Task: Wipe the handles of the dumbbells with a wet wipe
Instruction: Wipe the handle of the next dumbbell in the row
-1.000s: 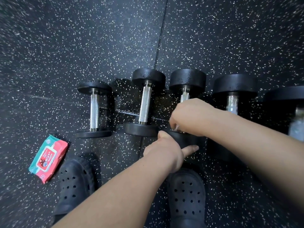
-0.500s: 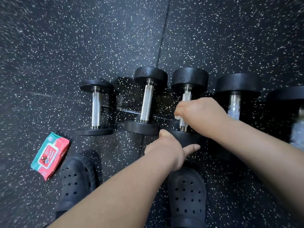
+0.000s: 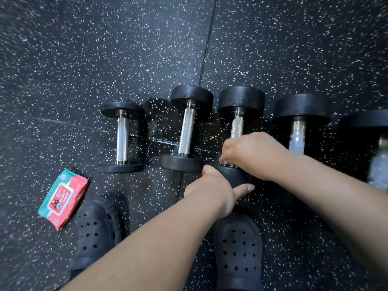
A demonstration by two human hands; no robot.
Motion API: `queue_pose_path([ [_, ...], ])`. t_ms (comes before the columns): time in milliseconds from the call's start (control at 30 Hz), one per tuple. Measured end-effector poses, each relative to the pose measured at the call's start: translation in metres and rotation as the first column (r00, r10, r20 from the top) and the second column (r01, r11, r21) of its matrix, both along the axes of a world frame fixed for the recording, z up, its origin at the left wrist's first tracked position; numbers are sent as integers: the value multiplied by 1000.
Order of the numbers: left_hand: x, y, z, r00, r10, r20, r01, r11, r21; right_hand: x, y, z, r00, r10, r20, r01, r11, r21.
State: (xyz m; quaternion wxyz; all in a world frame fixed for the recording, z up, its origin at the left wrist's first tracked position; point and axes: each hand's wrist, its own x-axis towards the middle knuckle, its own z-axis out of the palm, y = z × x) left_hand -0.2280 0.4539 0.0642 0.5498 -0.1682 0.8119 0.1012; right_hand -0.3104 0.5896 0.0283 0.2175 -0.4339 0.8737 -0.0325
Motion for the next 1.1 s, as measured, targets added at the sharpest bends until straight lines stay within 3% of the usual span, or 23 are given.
queue_pose_path([
  [67,-1,4,3,996,92,2,-92,995,-37,2,4,6,1000,14,21,-13,997,-81],
  [233,-3,6,5,995,96,9,-95,993,-64,5,20,10,981,-161,106,183,953,-242],
  [367,-1,7,2,995,98,-12,-98,993,-58,5,33,8,959,-250,132,273,941,-199],
  [433,-1,7,2,995,95,-11,-95,994,-61,3,37,8,910,-350,222,381,917,-117],
  [567,-1,6,3,997,74,-19,-74,996,-51,1,33,-3,724,-548,419,587,809,44],
  [700,1,6,1,996,81,-40,-82,995,-49,3,25,-21,250,-622,742,807,557,196],
  [733,0,7,1,996,83,-43,-85,995,-52,4,22,-26,175,-612,771,828,515,221],
  [867,0,6,1,999,42,-31,-44,998,-53,3,14,-35,66,-623,779,874,413,256],
  [1000,-1,6,2,998,50,-27,-52,997,-57,-5,24,-28,-198,-540,818,954,84,286],
  [1033,0,7,2,997,65,-29,-67,996,-59,-5,26,-26,-215,-525,823,963,25,267],
  [1100,1,6,0,997,75,-32,-77,995,-70,-2,28,-21,-159,-563,811,980,10,199],
])
